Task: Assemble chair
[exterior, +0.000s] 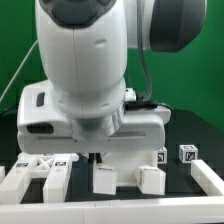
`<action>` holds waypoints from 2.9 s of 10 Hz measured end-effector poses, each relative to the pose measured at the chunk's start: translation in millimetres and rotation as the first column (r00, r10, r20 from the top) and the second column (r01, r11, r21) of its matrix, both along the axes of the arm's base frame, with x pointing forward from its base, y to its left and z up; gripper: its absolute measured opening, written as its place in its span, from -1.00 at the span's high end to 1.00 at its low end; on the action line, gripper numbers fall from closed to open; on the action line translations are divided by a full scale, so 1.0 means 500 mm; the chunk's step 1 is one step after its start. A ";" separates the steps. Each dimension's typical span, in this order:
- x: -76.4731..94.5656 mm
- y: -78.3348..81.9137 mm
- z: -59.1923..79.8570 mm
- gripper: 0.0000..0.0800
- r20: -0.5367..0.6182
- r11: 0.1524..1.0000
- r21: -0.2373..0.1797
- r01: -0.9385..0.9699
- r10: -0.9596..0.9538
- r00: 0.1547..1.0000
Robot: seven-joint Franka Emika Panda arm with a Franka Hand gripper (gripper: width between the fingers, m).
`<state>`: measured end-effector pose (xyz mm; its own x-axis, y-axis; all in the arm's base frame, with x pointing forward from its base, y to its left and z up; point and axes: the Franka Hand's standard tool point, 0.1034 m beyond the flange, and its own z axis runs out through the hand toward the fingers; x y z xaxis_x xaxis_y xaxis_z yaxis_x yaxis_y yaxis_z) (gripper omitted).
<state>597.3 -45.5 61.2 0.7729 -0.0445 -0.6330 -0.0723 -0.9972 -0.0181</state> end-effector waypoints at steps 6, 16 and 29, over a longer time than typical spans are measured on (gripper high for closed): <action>-0.044 -0.038 -0.034 0.91 -0.065 0.999 0.004 0.039 -0.038 0.997; -0.047 0.007 -0.058 0.91 -0.066 0.999 0.007 0.038 -0.038 0.997; -0.028 -0.022 -0.044 -0.62 -0.070 0.998 0.010 0.056 -0.055 0.996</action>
Offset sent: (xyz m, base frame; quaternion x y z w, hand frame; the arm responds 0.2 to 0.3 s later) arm -0.0239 -0.0031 0.0006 0.0225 -0.0364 -0.0152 0.9990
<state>583.4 -56.6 39.2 0.7234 -0.0787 -0.6859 -0.1293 -0.9914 -0.0226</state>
